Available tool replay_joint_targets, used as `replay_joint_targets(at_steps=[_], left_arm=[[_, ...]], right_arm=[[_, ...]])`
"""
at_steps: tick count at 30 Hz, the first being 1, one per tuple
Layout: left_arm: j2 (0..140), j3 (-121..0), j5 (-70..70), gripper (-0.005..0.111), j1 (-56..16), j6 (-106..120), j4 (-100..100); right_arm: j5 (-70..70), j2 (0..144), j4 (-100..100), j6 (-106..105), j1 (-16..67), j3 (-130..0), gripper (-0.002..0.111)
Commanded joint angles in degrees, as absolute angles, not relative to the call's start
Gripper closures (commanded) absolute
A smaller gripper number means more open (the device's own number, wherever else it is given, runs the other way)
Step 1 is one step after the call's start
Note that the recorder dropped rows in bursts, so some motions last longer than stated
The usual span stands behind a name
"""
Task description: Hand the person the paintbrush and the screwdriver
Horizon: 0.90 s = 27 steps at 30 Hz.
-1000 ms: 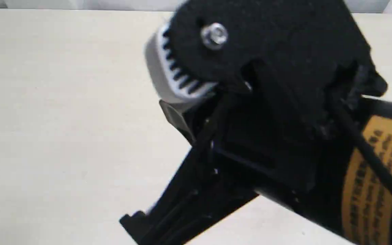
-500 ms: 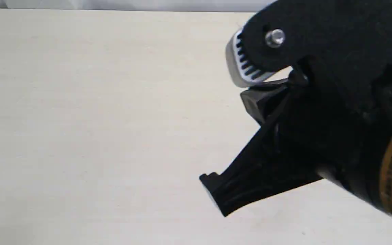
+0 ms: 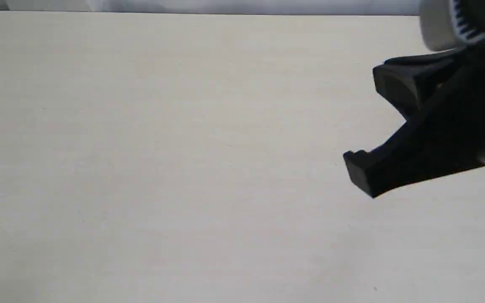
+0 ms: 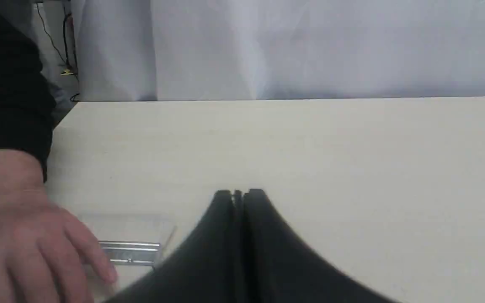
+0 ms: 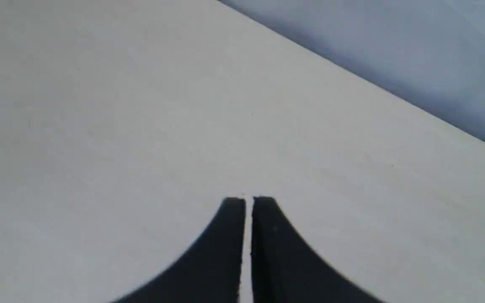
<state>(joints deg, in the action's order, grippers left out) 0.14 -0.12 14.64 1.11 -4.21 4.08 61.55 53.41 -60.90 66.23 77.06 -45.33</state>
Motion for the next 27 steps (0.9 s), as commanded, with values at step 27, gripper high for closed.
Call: replay_joint_targets(at_steps=[27], left_arm=[[0.00,0.00,14.30,0.107,0.64,-4.32,3.86]], right_arm=[[8.78,13.95,-62.19,59.49,16.77,-10.96,0.104]])
